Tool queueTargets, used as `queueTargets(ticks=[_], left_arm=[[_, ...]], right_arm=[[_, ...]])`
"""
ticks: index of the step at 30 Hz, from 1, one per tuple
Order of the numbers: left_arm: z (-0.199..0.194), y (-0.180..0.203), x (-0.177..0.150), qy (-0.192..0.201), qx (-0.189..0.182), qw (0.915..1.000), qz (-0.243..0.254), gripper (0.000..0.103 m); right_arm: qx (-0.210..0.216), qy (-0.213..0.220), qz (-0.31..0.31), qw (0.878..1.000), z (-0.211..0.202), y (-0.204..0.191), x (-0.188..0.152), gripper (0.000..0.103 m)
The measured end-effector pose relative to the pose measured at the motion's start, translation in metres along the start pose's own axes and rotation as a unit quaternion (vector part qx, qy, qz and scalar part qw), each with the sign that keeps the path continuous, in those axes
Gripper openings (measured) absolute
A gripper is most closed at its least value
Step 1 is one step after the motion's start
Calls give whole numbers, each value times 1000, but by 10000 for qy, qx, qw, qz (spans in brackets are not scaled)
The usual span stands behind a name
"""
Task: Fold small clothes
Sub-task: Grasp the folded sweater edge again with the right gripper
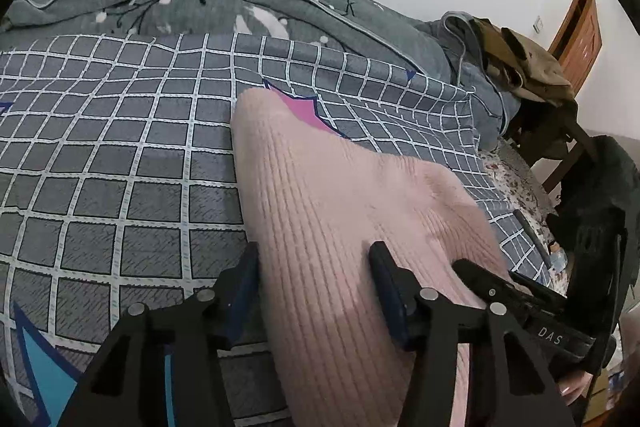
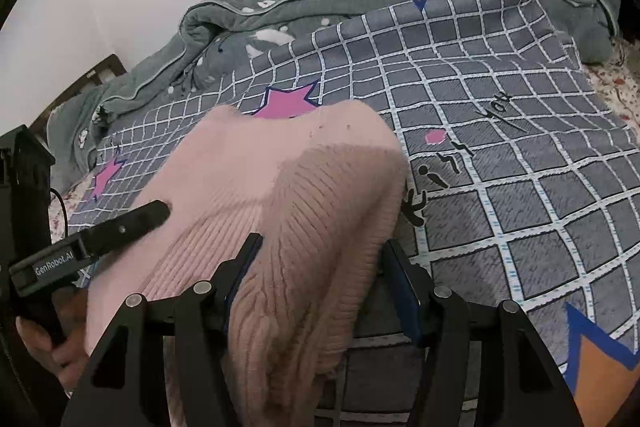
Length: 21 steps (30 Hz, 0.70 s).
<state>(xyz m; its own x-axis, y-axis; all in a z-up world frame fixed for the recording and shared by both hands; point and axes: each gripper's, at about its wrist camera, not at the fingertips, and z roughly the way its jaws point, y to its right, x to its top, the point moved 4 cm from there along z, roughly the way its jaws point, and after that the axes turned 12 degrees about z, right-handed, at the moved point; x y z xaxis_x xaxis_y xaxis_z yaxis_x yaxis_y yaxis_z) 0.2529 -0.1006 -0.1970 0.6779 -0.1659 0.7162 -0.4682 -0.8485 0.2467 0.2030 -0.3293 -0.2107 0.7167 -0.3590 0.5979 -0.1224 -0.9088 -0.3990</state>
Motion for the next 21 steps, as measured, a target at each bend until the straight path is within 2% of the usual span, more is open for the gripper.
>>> queueTargets(ticks=[4, 5, 6, 9, 11, 14, 21], left_arm=[[-2, 0, 1, 95, 21, 10000, -15, 39], [-3, 1, 1, 113, 25, 9999, -1, 37], [-4, 2, 2, 145, 37, 9999, 22, 35], [-8, 2, 4, 276, 23, 9996, -20, 33], [-12, -1, 6, 377, -70, 9992, -125, 32], [-21, -8, 10, 568, -199, 9978, -295, 31], [-44, -39, 16, 732, 78, 9965, -394, 31]], right_arm=[[170, -93, 87, 9998, 4, 1, 1, 59], [219, -109, 89, 9997, 4, 0, 1, 56], [322, -141, 89, 9993, 4, -1, 1, 46], [457, -41, 62, 9989, -1, -9, 2, 34], [434, 157, -18, 9989, -7, -17, 2, 31], [635, 311, 104, 9974, -16, -24, 8, 29], [995, 400, -20, 9942, -13, -67, 19, 29]])
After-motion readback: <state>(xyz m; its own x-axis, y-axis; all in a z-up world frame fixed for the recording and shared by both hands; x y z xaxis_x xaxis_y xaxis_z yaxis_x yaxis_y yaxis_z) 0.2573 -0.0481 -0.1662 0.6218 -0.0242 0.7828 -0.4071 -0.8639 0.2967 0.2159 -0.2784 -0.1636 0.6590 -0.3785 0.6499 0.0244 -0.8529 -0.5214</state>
